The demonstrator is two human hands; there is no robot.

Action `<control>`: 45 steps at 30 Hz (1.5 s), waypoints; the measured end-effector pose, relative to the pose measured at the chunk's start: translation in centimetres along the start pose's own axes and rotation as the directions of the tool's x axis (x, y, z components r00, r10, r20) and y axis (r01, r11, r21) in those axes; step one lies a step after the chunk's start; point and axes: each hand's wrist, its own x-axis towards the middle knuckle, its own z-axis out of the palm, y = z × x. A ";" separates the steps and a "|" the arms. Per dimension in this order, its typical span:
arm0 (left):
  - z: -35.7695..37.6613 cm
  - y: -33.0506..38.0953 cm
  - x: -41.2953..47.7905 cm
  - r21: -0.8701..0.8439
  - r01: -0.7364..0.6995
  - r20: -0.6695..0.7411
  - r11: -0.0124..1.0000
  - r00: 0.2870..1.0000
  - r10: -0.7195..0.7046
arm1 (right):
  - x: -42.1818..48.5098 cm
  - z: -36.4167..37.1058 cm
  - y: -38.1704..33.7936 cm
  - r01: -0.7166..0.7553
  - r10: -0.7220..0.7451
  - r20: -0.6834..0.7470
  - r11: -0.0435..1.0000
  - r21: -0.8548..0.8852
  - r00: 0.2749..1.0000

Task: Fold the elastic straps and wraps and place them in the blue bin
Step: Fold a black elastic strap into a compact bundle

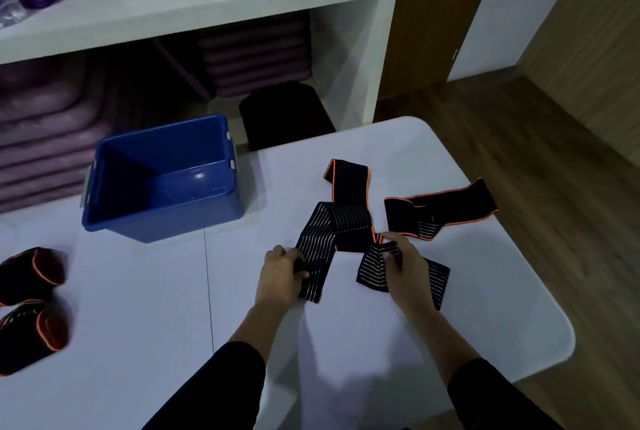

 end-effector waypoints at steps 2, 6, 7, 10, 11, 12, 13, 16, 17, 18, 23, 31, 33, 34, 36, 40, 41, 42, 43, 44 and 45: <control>0.0 0.0 -0.5 -0.044 0.009 -0.033 0.999 0.999 -0.010 | 0.1 -0.7 -0.1 -0.016 0.017 -0.021 0.998 0.061 1.000; -0.3 0.3 -1.8 -0.107 0.023 -0.069 0.994 0.997 -0.030 | -0.3 -1.7 0.8 0.033 -0.041 -0.056 0.992 -0.125 0.998; -0.3 0.4 -2.1 -0.113 0.026 -0.072 0.993 0.997 -0.035 | -0.4 -1.8 1.0 0.110 -0.122 -0.033 0.965 -0.238 0.992; -0.5 0.7 -3.0 -0.165 0.061 -0.061 0.984 0.996 -0.072 | -0.1 -1.6 1.3 0.410 -0.373 0.170 0.812 -0.415 0.912; -0.5 0.8 -3.1 -0.180 0.069 -0.054 0.981 0.995 -0.080 | 0.3 -1.4 1.1 0.483 -0.419 0.239 0.760 -0.436 0.876; -0.5 0.8 -3.3 -0.193 0.075 -0.046 0.978 0.995 -0.085 | 0.8 -1.2 0.9 0.542 -0.447 0.307 0.704 -0.458 0.840; -0.5 0.9 -3.4 -0.213 0.084 -0.040 0.973 0.995 -0.095 | 1.3 -1.0 0.7 0.591 -0.457 0.376 0.652 -0.475 0.806; -0.5 1.2 -3.9 -0.304 0.127 -0.035 0.944 0.989 -0.144 | 2.8 -0.6 0.5 0.663 -0.419 0.521 0.569 -0.487 0.743; -0.4 1.3 -4.0 -0.326 0.138 -0.029 0.935 0.987 -0.156 | 3.1 -0.6 0.5 0.668 -0.407 0.542 0.567 -0.482 0.736; -0.4 1.4 -4.2 -0.347 0.148 -0.023 0.926 0.986 -0.166 | 3.3 -0.6 0.5 0.673 -0.404 0.552 0.566 -0.476 0.729; -1.2 2.6 -5.0 -0.497 0.168 -0.037 0.852 0.976 -0.214 | 3.7 -1.3 -0.5 0.636 -0.409 0.520 0.664 -0.394 0.750; -6.7 6.9 -4.4 -0.757 0.040 -0.132 0.652 0.968 -0.212 | 3.0 -7.6 -6.5 0.476 -0.420 0.468 0.880 -0.001 0.778; -8.7 8.7 -4.3 -0.809 -0.008 -0.144 0.587 0.972 -0.187 | 3.1 -9.5 -8.8 0.452 -0.428 0.464 0.890 0.063 0.776; -9.7 9.6 -4.2 -0.827 -0.040 -0.159 0.561 0.973 -0.165 | 3.1 -10.4 -10.0 0.437 -0.439 0.443 0.892 0.113 0.782; -11.5 11.6 -4.1 -0.847 -0.111 -0.199 0.520 0.973 -0.115 | 3.1 -11.9 -12.5 0.422 -0.464 0.356 0.886 0.195 0.811; -14.6 15.8 -4.3 -0.877 -0.234 -0.257 0.419 0.966 0.001 | 3.3 -13.8 -16.5 0.427 -0.494 0.152 0.842 0.328 0.856; -15.2 16.7 -4.4 -0.876 -0.259 -0.267 0.408 0.963 0.038 | 3.4 -14.1 -17.2 0.427 -0.495 0.130 0.833 0.352 0.859; -15.8 17.5 -4.4 -0.871 -0.281 -0.277 0.404 0.958 0.070 | 3.5 -14.3 -17.8 0.423 -0.496 0.118 0.825 0.375 0.860; -16.3 18.2 -4.5 -0.867 -0.298 -0.284 0.400 0.954 0.097 | 3.6 -14.4 -18.3 0.420 -0.495 0.110 0.818 0.392 0.862; -16.7 18.8 -4.5 -0.865 -0.311 -0.287 0.394 0.950 0.118 | 3.7 -14.6 -18.8 0.430 -0.500 0.094 0.813 0.393 0.861; -17.2 19.3 -4.6 -0.867 -0.316 -0.286 0.384 0.949 0.134 | 3.9 -14.6 -19.2 0.454 -0.510 0.063 0.809 0.374 0.858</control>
